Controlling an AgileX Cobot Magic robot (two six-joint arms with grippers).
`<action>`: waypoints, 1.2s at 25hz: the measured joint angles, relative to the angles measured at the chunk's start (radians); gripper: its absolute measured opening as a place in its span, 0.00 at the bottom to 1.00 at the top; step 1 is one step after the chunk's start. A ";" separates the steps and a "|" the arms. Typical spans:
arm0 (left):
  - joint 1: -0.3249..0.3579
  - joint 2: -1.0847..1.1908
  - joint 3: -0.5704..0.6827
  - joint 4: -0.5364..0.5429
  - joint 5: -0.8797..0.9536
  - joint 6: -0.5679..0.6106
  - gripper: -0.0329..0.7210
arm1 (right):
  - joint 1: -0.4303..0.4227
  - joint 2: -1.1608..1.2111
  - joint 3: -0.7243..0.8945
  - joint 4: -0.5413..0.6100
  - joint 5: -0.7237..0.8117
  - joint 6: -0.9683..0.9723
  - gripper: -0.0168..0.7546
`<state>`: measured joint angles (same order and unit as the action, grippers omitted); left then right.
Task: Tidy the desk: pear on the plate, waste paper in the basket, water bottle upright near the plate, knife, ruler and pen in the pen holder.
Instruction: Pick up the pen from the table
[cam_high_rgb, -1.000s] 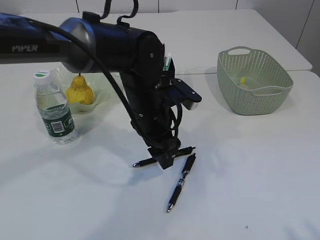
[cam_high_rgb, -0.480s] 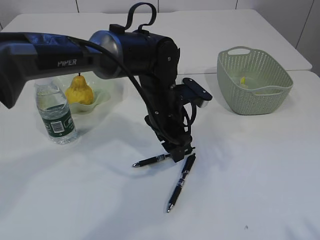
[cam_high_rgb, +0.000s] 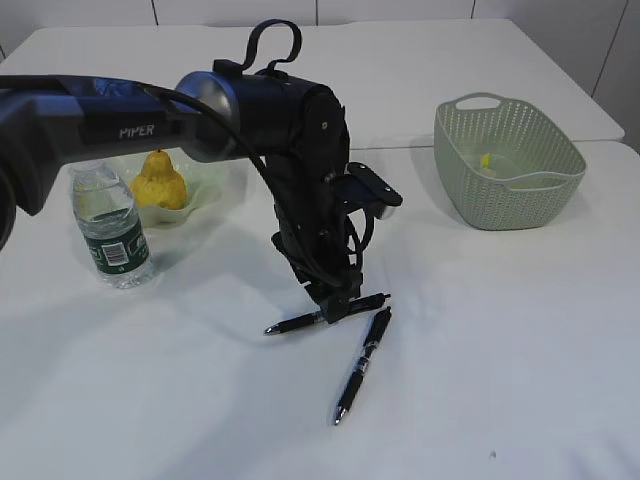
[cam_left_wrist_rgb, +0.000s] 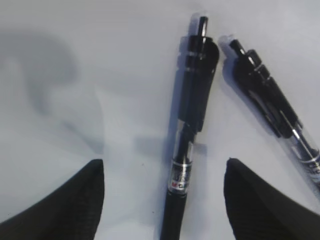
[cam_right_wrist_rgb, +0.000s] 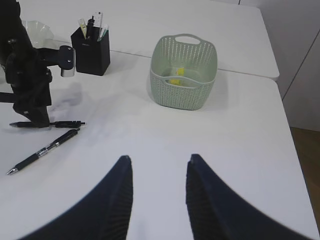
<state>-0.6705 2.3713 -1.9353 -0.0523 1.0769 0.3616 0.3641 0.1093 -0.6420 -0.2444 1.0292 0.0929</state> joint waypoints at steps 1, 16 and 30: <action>0.003 0.002 0.000 0.001 0.000 0.000 0.74 | 0.000 0.000 0.000 0.000 0.000 0.000 0.41; 0.005 0.011 0.000 0.001 0.004 0.000 0.74 | 0.000 0.000 0.000 0.000 0.000 0.000 0.41; 0.005 0.042 -0.004 0.001 0.006 0.000 0.70 | 0.000 0.000 0.000 0.000 0.000 0.000 0.41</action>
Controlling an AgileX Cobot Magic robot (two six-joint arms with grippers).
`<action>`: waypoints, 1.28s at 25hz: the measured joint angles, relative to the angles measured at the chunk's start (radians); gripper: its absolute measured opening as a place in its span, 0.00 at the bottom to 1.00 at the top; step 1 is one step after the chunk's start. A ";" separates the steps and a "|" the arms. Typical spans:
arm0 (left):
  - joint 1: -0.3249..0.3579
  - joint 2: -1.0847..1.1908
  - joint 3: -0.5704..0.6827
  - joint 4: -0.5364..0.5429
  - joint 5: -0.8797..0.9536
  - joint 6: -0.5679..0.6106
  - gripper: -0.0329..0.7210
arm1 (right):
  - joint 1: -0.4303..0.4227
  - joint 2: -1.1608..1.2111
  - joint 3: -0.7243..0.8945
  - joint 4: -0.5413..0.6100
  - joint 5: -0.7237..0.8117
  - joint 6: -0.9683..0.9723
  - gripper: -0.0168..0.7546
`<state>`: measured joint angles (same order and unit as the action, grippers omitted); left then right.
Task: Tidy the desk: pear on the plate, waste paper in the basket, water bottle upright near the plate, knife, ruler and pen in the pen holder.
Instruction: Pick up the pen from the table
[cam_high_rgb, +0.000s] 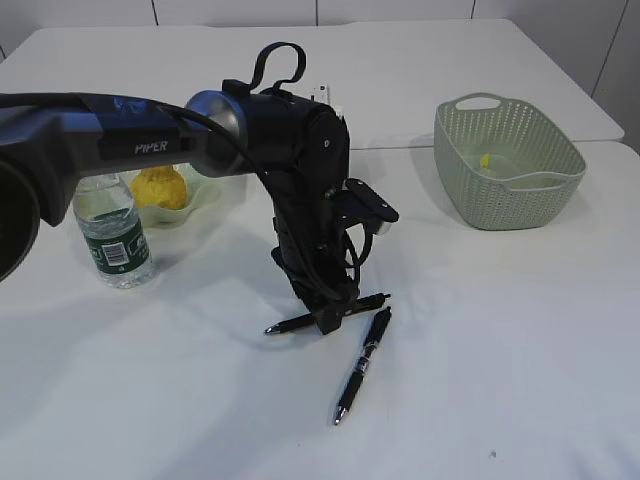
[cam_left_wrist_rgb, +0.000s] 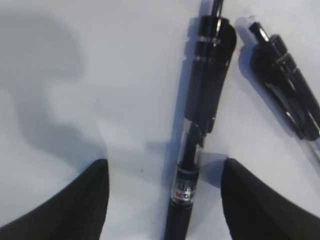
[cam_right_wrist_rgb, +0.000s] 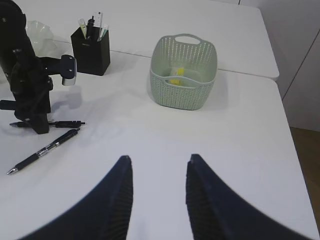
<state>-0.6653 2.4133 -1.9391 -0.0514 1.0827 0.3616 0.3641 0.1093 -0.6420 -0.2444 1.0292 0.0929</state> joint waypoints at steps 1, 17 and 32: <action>0.000 0.000 0.000 0.000 0.000 0.000 0.67 | 0.000 0.000 0.000 0.000 0.000 0.000 0.41; 0.000 0.004 -0.019 0.003 0.100 0.000 0.16 | 0.000 0.000 0.000 0.000 -0.002 0.000 0.41; 0.000 -0.051 -0.303 -0.004 0.141 -0.096 0.16 | 0.000 0.000 0.000 0.000 -0.081 0.000 0.41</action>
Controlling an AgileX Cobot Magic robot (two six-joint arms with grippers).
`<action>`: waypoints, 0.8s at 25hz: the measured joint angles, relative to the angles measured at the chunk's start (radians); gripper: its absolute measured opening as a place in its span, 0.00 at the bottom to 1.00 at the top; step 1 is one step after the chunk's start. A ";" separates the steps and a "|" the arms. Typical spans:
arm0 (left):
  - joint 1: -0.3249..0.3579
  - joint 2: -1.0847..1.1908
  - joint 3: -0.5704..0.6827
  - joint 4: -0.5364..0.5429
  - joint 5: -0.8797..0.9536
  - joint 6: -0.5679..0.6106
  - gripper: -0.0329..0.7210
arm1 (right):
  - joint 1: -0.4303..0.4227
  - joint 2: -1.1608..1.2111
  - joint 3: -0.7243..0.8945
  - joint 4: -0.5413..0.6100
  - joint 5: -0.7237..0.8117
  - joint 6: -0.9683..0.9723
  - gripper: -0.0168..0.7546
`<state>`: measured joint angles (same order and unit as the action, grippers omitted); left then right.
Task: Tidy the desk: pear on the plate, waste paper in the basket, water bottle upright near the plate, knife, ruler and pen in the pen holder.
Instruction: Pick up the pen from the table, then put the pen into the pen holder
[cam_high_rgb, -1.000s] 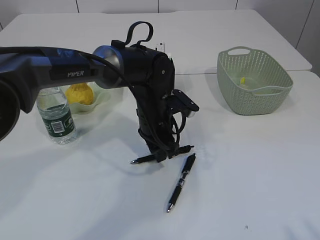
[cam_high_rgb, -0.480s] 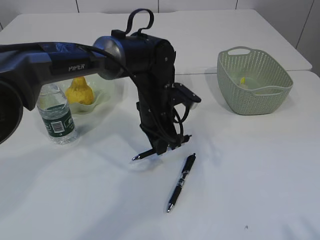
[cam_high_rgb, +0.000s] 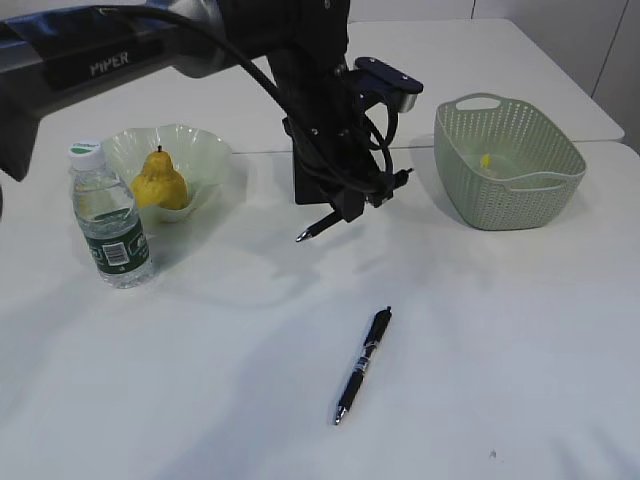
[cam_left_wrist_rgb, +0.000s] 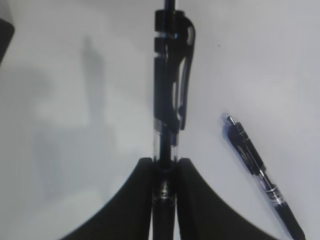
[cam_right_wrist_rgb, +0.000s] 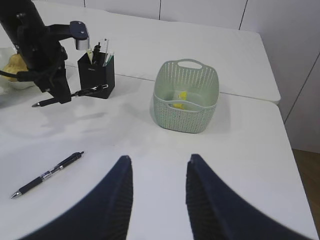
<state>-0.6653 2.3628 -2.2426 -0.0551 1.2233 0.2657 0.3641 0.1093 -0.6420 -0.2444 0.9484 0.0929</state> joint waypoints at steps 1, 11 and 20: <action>0.000 -0.012 -0.001 0.000 0.004 -0.003 0.16 | 0.000 0.000 0.000 0.000 0.000 0.000 0.41; 0.005 -0.122 -0.001 0.000 -0.057 -0.008 0.16 | 0.000 0.000 0.000 0.000 0.000 0.000 0.41; 0.075 -0.206 -0.001 -0.018 -0.164 -0.022 0.16 | 0.000 0.000 0.000 0.000 -0.002 0.000 0.41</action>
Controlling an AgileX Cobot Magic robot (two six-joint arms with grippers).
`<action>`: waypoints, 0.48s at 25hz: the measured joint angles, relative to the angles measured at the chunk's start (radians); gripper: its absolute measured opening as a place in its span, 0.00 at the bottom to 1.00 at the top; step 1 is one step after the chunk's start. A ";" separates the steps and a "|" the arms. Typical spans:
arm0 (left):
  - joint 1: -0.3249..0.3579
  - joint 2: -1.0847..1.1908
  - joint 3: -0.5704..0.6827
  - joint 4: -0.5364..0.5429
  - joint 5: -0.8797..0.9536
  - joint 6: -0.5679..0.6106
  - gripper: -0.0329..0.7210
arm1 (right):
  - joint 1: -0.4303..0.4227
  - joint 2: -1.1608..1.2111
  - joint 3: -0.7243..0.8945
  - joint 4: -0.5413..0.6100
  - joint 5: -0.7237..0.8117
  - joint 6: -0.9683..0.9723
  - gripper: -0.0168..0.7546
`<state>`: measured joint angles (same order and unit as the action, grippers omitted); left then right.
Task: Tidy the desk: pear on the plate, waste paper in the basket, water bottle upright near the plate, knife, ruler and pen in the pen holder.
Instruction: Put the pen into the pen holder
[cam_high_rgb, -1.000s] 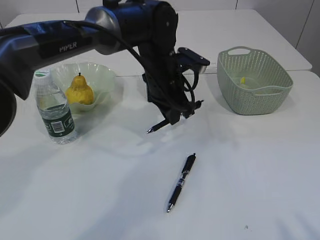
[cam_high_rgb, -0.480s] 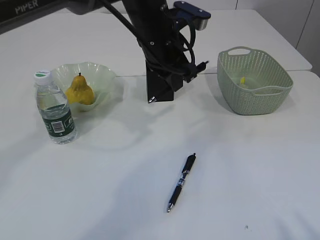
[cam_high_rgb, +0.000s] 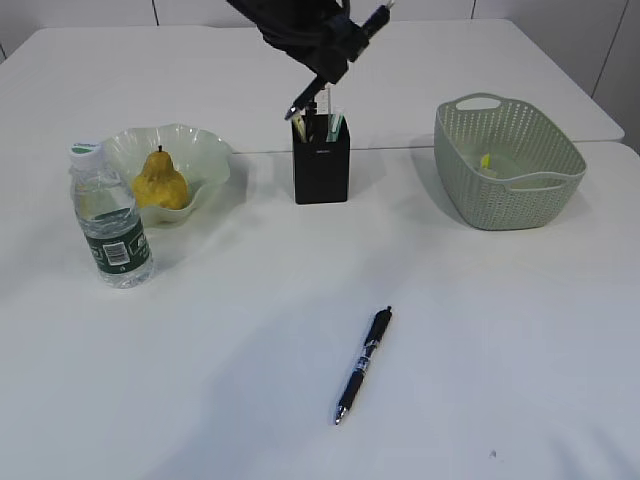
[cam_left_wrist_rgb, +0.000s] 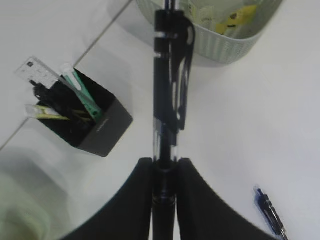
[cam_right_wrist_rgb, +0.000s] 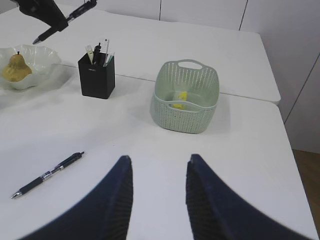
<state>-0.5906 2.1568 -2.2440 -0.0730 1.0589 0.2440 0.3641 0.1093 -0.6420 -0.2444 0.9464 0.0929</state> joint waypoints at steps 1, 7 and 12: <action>0.012 -0.005 0.000 -0.008 -0.010 -0.002 0.16 | 0.000 0.000 0.000 0.000 0.000 0.000 0.41; 0.056 -0.023 0.000 -0.044 -0.088 -0.004 0.16 | 0.000 0.000 0.000 0.000 0.000 0.000 0.41; 0.058 -0.036 0.000 -0.052 -0.210 -0.004 0.16 | 0.000 0.000 0.000 0.000 0.000 0.000 0.41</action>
<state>-0.5330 2.1210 -2.2440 -0.1246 0.8486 0.2402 0.3641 0.1093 -0.6420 -0.2444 0.9464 0.0929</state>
